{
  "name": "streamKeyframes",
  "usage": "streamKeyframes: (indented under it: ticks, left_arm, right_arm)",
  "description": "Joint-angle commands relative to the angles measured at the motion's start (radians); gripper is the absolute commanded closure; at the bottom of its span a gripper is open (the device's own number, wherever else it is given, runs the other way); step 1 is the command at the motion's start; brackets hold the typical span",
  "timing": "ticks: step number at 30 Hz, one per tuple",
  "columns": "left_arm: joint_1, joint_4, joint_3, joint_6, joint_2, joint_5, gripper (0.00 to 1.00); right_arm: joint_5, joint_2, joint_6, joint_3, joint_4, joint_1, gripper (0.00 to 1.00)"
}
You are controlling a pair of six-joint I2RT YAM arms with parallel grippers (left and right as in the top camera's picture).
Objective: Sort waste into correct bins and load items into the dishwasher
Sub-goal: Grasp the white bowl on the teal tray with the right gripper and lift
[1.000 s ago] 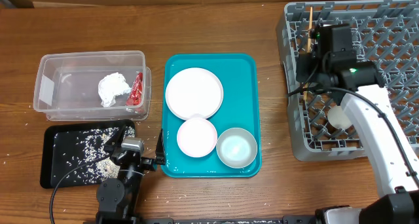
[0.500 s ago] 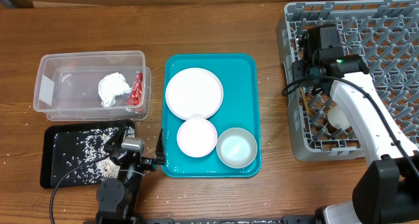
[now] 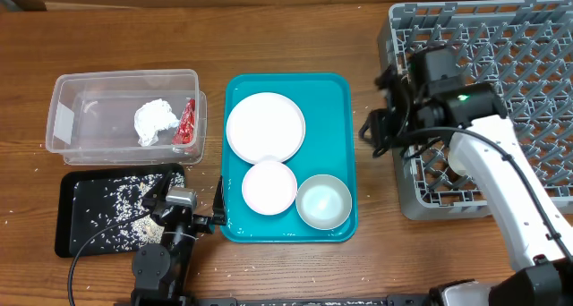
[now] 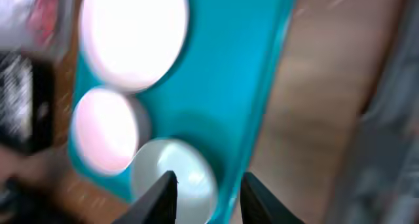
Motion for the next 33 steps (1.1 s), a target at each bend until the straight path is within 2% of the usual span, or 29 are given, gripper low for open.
streamKeyframes:
  ticks: [1, 6, 10, 16, 20, 24, 30, 33]
  left_arm:
    - [0.007, 0.002, -0.006, 0.012, -0.01, -0.007, 0.0]
    - [0.007, 0.002, -0.006, 0.012, -0.01, -0.008, 0.0]
    - [0.007, 0.002, -0.006, 0.012, -0.01, -0.008, 0.0]
    - [0.007, 0.002, -0.006, 0.012, -0.01, -0.008, 0.0]
    - [0.007, 0.002, -0.006, 0.012, -0.01, -0.008, 0.0]
    - [0.007, 0.002, -0.006, 0.012, -0.01, -0.008, 0.0]
    - [0.007, 0.002, -0.006, 0.012, -0.01, -0.008, 0.0]
    - [0.007, 0.002, -0.006, 0.012, -0.01, -0.008, 0.0]
  right_arm:
    - [-0.045, -0.005, 0.069, -0.074, -0.006, 0.062, 0.67]
    - [0.177, -0.004, 0.206, -0.228, 0.093, 0.127, 0.67]
    - [0.172, -0.004, 0.211, -0.341, 0.203, 0.127, 0.67]
    - [0.017, -0.002, 0.153, -0.446, 0.3, 0.144, 0.7]
    - [0.031, 0.002, 0.167, -0.462, 0.318, 0.172, 0.7]
    - [0.139, 0.022, 0.214, -0.471, 0.32, 0.183, 0.7]
    - [0.138, 0.027, 0.214, -0.472, 0.323, 0.183, 0.87]
    - [0.138, 0.027, 0.215, -0.472, 0.323, 0.183, 0.89]
